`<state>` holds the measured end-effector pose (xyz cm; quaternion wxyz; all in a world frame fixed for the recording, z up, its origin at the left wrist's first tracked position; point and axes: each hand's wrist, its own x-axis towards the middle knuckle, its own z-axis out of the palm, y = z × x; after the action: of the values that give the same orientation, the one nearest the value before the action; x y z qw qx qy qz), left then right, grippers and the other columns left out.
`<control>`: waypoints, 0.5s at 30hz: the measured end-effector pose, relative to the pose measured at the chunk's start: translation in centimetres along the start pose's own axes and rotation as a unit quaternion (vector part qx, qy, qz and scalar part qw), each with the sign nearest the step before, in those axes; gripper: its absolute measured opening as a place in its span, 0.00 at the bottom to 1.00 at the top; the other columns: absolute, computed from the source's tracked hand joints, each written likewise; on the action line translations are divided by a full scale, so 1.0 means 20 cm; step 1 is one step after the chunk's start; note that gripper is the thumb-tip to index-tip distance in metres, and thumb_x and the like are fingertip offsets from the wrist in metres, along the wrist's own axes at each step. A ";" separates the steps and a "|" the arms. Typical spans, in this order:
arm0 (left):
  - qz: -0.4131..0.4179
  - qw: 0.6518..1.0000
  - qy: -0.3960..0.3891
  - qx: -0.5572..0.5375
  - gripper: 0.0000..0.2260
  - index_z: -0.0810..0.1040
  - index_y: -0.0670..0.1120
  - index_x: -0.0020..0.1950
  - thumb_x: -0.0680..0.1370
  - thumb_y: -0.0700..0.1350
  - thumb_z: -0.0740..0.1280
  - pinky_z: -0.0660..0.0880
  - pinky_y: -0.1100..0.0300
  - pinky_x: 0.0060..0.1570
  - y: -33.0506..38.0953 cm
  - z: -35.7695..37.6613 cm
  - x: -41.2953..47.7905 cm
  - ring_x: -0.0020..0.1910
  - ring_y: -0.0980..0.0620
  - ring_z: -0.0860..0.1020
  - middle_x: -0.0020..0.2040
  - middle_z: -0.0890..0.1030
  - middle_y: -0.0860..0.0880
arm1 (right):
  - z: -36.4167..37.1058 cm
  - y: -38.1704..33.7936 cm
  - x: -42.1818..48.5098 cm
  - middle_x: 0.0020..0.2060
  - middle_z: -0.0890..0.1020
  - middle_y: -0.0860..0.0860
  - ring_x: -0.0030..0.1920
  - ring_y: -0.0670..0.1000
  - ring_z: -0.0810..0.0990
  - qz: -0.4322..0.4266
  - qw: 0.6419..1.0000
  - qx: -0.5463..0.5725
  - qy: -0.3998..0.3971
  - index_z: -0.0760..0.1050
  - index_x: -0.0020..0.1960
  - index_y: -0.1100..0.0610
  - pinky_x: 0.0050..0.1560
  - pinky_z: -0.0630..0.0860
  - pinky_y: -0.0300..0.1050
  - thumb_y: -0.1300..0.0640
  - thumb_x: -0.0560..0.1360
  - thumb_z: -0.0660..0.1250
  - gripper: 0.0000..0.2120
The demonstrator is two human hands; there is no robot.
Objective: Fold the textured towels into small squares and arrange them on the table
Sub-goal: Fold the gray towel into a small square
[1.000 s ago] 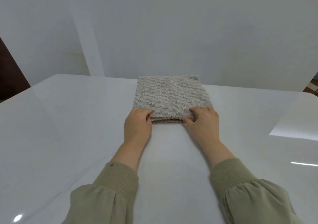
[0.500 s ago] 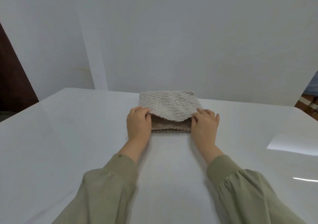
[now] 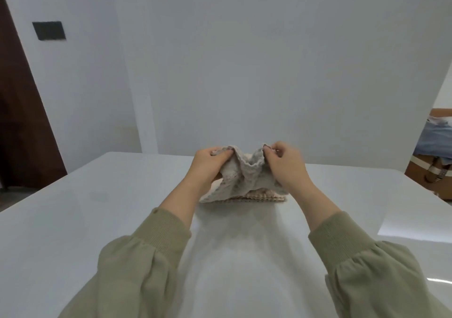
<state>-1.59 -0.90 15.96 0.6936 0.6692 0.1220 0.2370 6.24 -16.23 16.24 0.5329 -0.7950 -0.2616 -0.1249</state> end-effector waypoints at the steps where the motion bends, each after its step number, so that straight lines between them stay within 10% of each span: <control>1: -0.014 0.999 -0.016 -0.034 0.06 0.79 0.41 0.44 0.78 0.41 0.66 0.77 0.58 0.37 0.01 0.00 -0.02 0.39 0.49 0.79 0.38 0.80 0.45 | -0.01 -0.03 -0.02 0.26 0.70 0.50 0.25 0.45 0.67 0.001 1.000 0.004 -0.008 0.74 0.40 0.61 0.22 0.62 0.33 0.53 0.78 0.63 0.13; 5: -0.032 0.997 -0.026 -0.063 0.07 0.80 0.38 0.47 0.78 0.42 0.66 0.78 0.59 0.39 -0.05 -0.02 -0.10 0.40 0.48 0.80 0.41 0.81 0.43 | -0.03 -0.03 -0.15 0.28 0.72 0.49 0.28 0.46 0.69 0.009 0.998 -0.027 -0.049 0.73 0.37 0.58 0.30 0.65 0.39 0.52 0.76 0.65 0.13; 15: 0.008 0.954 0.017 0.298 0.11 0.78 0.48 0.59 0.78 0.46 0.65 0.73 0.61 0.54 -0.64 -0.20 -0.31 0.53 0.54 0.77 0.54 0.79 0.55 | 0.06 0.41 -0.57 0.36 0.77 0.46 0.40 0.48 0.74 0.088 0.986 -0.024 -0.140 0.72 0.39 0.52 0.39 0.68 0.41 0.51 0.81 0.56 0.14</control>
<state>-6.62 -0.39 2.10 0.4586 0.8422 0.1940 0.2068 1.16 -20.83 3.95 0.4805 -0.8373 -0.2593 0.0285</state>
